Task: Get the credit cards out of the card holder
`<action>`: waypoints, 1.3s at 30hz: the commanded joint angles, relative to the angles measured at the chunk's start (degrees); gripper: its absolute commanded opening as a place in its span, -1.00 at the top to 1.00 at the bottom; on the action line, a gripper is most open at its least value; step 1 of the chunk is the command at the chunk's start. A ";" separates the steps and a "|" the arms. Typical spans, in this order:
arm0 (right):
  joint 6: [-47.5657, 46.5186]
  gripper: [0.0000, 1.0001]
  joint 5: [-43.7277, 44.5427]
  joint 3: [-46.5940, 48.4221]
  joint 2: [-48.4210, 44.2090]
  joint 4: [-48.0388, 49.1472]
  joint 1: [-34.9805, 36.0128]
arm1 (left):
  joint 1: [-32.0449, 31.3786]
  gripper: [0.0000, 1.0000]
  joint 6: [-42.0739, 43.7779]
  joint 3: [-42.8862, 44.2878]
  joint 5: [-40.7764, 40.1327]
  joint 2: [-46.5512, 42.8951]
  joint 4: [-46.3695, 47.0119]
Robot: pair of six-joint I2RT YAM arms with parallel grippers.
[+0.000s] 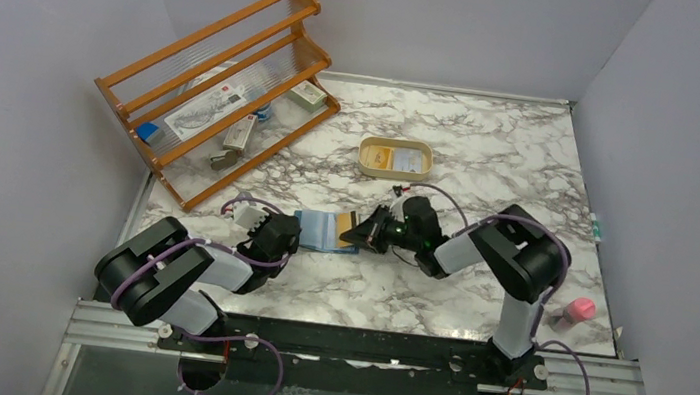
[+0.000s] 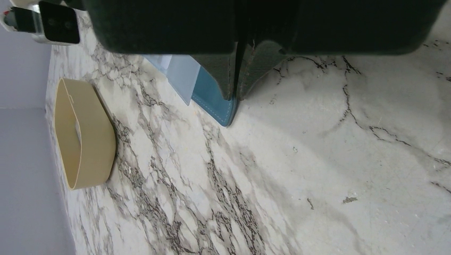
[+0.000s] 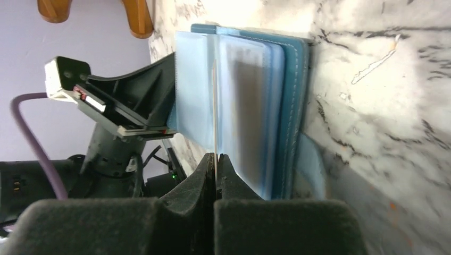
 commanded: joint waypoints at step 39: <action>-29.51 0.99 -2.81 49.40 14.31 -47.59 -18.43 | -0.49 1.00 1.55 -3.23 1.36 -1.49 -8.50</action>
